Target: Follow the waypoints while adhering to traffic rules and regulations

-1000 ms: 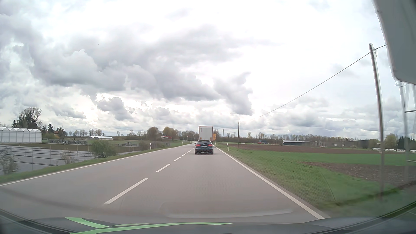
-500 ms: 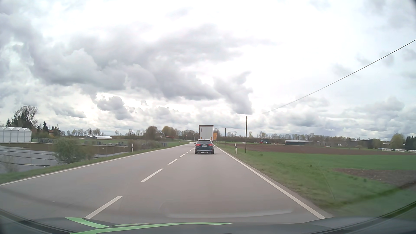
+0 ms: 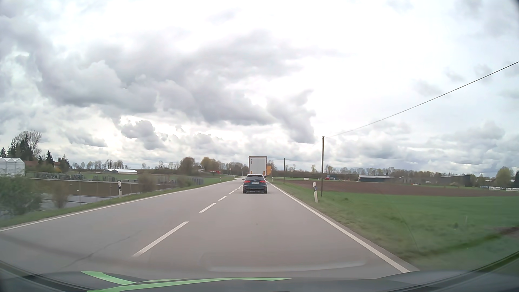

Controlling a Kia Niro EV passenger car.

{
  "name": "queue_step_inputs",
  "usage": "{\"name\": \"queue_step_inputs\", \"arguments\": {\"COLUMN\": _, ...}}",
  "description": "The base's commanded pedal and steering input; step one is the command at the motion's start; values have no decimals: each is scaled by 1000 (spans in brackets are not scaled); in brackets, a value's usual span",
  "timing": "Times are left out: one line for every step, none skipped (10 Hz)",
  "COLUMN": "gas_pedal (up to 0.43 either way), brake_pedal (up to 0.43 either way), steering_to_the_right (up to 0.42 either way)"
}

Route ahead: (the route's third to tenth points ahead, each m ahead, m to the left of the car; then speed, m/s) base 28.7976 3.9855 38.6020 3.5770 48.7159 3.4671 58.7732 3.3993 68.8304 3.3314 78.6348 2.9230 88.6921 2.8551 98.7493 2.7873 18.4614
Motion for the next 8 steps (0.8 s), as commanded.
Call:
{"name": "queue_step_inputs", "arguments": {"gas_pedal": 39, "brake_pedal": 0, "steering_to_the_right": 2}}
{"name": "queue_step_inputs", "arguments": {"gas_pedal": 0, "brake_pedal": 0, "steering_to_the_right": 2}}
{"name": "queue_step_inputs", "arguments": {"gas_pedal": 0, "brake_pedal": 0, "steering_to_the_right": 2}}
{"name": "queue_step_inputs", "arguments": {"gas_pedal": 0, "brake_pedal": 0, "steering_to_the_right": 2}}
{"name": "queue_step_inputs", "arguments": {"gas_pedal": 0, "brake_pedal": 0, "steering_to_the_right": 2}}
{"name": "queue_step_inputs", "arguments": {"gas_pedal": 0, "brake_pedal": 0, "steering_to_the_right": 2}}
{"name": "queue_step_inputs", "arguments": {"gas_pedal": 0, "brake_pedal": 0, "steering_to_the_right": 2}}
{"name": "queue_step_inputs", "arguments": {"gas_pedal": 0, "brake_pedal": 0, "steering_to_the_right": 2}}
